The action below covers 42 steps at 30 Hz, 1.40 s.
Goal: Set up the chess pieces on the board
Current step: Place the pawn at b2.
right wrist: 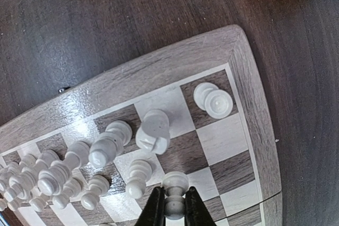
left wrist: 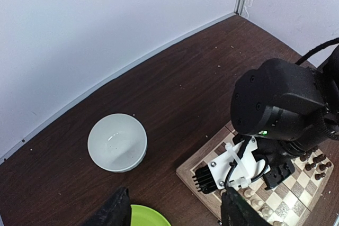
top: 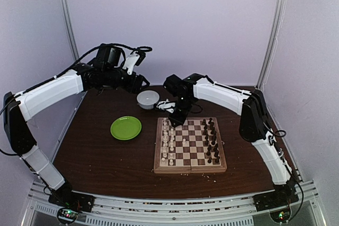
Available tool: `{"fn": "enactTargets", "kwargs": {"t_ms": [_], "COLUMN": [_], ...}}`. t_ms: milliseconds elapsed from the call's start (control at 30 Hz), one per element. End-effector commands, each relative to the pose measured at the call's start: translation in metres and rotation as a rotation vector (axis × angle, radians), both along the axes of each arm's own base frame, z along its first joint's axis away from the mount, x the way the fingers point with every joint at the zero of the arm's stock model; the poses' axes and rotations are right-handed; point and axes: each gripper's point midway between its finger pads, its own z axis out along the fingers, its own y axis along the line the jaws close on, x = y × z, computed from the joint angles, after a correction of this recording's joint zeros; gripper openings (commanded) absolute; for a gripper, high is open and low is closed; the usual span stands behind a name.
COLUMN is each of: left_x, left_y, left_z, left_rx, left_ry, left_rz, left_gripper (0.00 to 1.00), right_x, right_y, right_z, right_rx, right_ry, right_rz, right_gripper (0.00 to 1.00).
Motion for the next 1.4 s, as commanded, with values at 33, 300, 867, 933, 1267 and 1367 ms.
{"fn": "enactTargets", "kwargs": {"t_ms": [33,300,867,933,1267,1367], "left_x": [0.001,0.001,0.001,0.000,-0.001,-0.002], "left_y": [-0.005,-0.005,-0.006,-0.006,-0.007,-0.008], "left_z": [0.017,0.016,0.015,0.015,0.016,0.017], "left_rx": [-0.023,-0.019,-0.013,-0.013,-0.014,-0.015], "left_ry": [-0.038,-0.038,-0.039,-0.041,-0.043,-0.043], "left_rz": [-0.009,-0.009,-0.012,-0.013,-0.018,-0.020], "left_gripper": [0.59,0.59,0.59,0.59,0.59,0.59], "right_x": [0.005,0.007,0.012,0.012,0.006,0.003], "right_y": [0.004,0.007,0.005,0.005,-0.004,-0.011], "right_z": [0.001,-0.010,-0.016,-0.015,-0.005,0.011], "right_rx": [0.017,0.012,-0.008,-0.008,-0.023,-0.009], "right_ry": [-0.004,0.010,-0.004,-0.006,-0.010,-0.031], "right_rz": [-0.017,-0.017,-0.025,-0.026,-0.025,-0.030], "right_gripper": [0.12,0.13,0.24,0.25,0.26,0.28]}}
